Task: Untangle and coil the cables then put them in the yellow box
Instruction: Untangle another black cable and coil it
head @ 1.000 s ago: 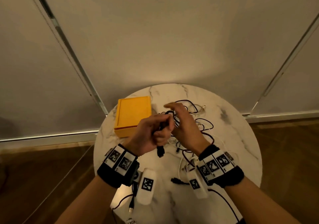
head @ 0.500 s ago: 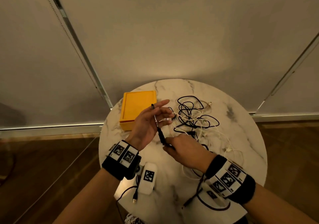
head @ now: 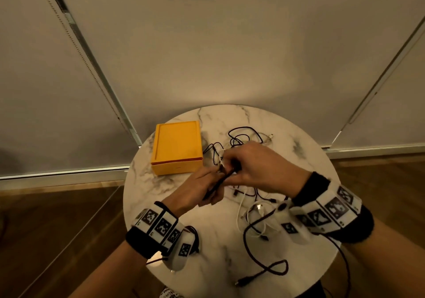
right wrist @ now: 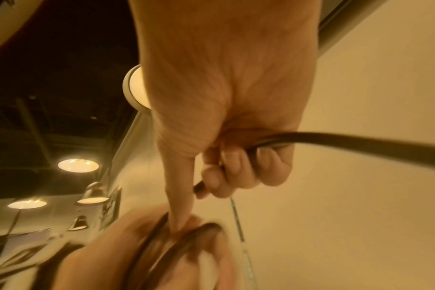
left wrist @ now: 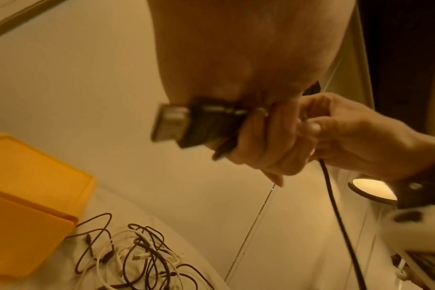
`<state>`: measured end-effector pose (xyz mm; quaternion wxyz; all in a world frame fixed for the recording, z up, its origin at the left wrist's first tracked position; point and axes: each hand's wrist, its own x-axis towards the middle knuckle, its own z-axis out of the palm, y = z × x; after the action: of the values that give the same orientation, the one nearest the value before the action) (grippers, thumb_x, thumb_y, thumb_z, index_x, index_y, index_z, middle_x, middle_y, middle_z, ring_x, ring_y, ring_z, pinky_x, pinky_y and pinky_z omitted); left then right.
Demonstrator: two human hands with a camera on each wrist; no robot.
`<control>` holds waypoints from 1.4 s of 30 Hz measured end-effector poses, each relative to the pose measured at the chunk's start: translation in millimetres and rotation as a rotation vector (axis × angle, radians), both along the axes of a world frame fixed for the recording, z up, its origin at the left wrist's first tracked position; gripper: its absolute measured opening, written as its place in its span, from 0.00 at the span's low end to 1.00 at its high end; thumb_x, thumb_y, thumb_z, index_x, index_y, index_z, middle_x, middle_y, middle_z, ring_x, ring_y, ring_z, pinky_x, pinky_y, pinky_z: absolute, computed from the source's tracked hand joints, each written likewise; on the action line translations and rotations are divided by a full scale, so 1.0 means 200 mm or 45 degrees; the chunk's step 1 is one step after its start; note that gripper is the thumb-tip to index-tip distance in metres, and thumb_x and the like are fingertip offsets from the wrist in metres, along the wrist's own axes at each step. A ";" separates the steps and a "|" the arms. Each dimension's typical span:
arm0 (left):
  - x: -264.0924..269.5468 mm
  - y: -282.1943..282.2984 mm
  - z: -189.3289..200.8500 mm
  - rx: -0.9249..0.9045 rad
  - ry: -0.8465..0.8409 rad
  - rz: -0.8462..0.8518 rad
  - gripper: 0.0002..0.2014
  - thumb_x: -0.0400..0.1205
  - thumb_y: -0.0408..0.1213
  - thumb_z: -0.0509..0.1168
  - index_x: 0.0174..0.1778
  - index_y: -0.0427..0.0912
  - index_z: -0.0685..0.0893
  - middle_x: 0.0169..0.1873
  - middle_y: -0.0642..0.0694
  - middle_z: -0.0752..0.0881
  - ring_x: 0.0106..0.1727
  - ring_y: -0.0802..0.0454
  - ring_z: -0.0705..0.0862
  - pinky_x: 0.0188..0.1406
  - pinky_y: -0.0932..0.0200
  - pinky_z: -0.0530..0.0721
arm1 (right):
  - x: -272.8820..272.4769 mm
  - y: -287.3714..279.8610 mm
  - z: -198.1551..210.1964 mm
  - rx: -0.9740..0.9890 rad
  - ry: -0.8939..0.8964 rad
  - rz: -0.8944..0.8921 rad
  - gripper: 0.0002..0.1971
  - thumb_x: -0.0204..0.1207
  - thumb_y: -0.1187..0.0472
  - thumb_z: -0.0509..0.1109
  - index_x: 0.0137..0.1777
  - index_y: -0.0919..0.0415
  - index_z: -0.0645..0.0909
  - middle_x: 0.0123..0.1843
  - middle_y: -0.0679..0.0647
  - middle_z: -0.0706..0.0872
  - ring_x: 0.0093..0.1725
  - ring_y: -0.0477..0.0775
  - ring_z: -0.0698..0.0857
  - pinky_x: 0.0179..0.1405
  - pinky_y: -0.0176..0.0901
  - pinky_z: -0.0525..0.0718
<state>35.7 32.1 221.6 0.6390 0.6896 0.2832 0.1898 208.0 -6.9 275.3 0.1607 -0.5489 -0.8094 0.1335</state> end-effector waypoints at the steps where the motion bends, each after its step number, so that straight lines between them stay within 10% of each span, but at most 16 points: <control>1: -0.01 -0.01 -0.01 -0.065 -0.011 -0.084 0.28 0.86 0.50 0.50 0.40 0.32 0.86 0.15 0.47 0.74 0.14 0.50 0.65 0.18 0.61 0.58 | 0.03 0.01 0.03 -0.016 0.079 -0.026 0.15 0.67 0.47 0.79 0.33 0.49 0.74 0.27 0.42 0.76 0.27 0.42 0.74 0.30 0.41 0.73; 6: -0.02 -0.05 0.01 -0.351 -0.193 -0.292 0.37 0.79 0.71 0.49 0.42 0.38 0.86 0.14 0.48 0.71 0.14 0.56 0.60 0.14 0.64 0.56 | 0.15 0.03 0.01 -0.334 0.780 -0.082 0.05 0.71 0.65 0.79 0.41 0.67 0.89 0.26 0.58 0.85 0.23 0.53 0.78 0.22 0.41 0.75; 15: 0.02 -0.11 0.09 -0.451 -0.549 -0.334 0.20 0.83 0.57 0.60 0.48 0.43 0.86 0.17 0.56 0.67 0.18 0.59 0.58 0.19 0.66 0.60 | 0.13 0.04 -0.11 -0.561 1.440 -0.099 0.08 0.74 0.63 0.69 0.43 0.64 0.89 0.16 0.53 0.65 0.14 0.47 0.59 0.20 0.40 0.54; 18: 0.04 -0.08 0.12 -0.469 -0.647 -0.314 0.19 0.84 0.55 0.58 0.51 0.42 0.84 0.19 0.54 0.64 0.20 0.58 0.58 0.22 0.65 0.61 | 0.07 0.05 -0.15 -0.600 1.519 -0.136 0.15 0.78 0.61 0.65 0.30 0.55 0.87 0.14 0.51 0.66 0.13 0.44 0.59 0.17 0.32 0.55; 21: 0.05 0.02 0.20 -0.450 -0.738 -0.021 0.19 0.86 0.49 0.52 0.47 0.41 0.84 0.18 0.55 0.67 0.18 0.61 0.61 0.20 0.66 0.65 | 0.00 0.07 -0.19 -0.545 1.406 -0.270 0.20 0.80 0.55 0.65 0.24 0.52 0.82 0.16 0.51 0.67 0.14 0.46 0.61 0.16 0.34 0.59; 25: 0.04 0.13 0.27 -0.366 -0.700 0.178 0.19 0.89 0.39 0.45 0.53 0.36 0.80 0.21 0.52 0.75 0.20 0.58 0.75 0.21 0.64 0.76 | -0.07 0.09 -0.22 -0.446 0.920 -0.332 0.18 0.86 0.61 0.60 0.42 0.74 0.81 0.16 0.52 0.74 0.15 0.49 0.70 0.18 0.35 0.67; 30: 0.05 0.18 0.31 -0.230 -0.615 0.044 0.19 0.88 0.41 0.51 0.74 0.39 0.71 0.46 0.46 0.92 0.46 0.51 0.90 0.48 0.60 0.86 | -0.12 0.11 -0.15 -0.278 0.341 -0.272 0.07 0.81 0.65 0.59 0.45 0.66 0.76 0.32 0.61 0.86 0.30 0.57 0.84 0.34 0.48 0.79; 36: 0.08 0.25 0.33 -0.179 -0.680 0.160 0.27 0.87 0.43 0.52 0.82 0.37 0.61 0.58 0.41 0.89 0.63 0.40 0.86 0.64 0.54 0.82 | -0.18 0.11 -0.04 -0.949 0.835 -0.139 0.07 0.84 0.68 0.57 0.58 0.68 0.74 0.29 0.65 0.85 0.19 0.56 0.84 0.23 0.40 0.82; 39: 0.09 0.27 0.35 0.077 -0.459 0.171 0.26 0.89 0.41 0.52 0.83 0.40 0.58 0.55 0.41 0.90 0.59 0.41 0.88 0.67 0.52 0.80 | -0.19 0.10 -0.05 -0.637 0.584 -0.149 0.05 0.83 0.66 0.59 0.55 0.65 0.75 0.24 0.57 0.83 0.19 0.57 0.81 0.23 0.46 0.81; 42: 0.09 0.28 0.32 0.364 -0.117 0.084 0.24 0.89 0.38 0.54 0.82 0.42 0.60 0.50 0.42 0.91 0.52 0.47 0.90 0.64 0.51 0.82 | -0.15 0.09 -0.06 -0.128 -0.083 -0.067 0.09 0.85 0.60 0.58 0.53 0.65 0.77 0.37 0.57 0.82 0.39 0.63 0.83 0.38 0.53 0.77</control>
<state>53.1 87.7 286.3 0.5401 0.7544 0.2461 0.2804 178.5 11.1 263.2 0.1100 -0.5814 -0.7917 0.1517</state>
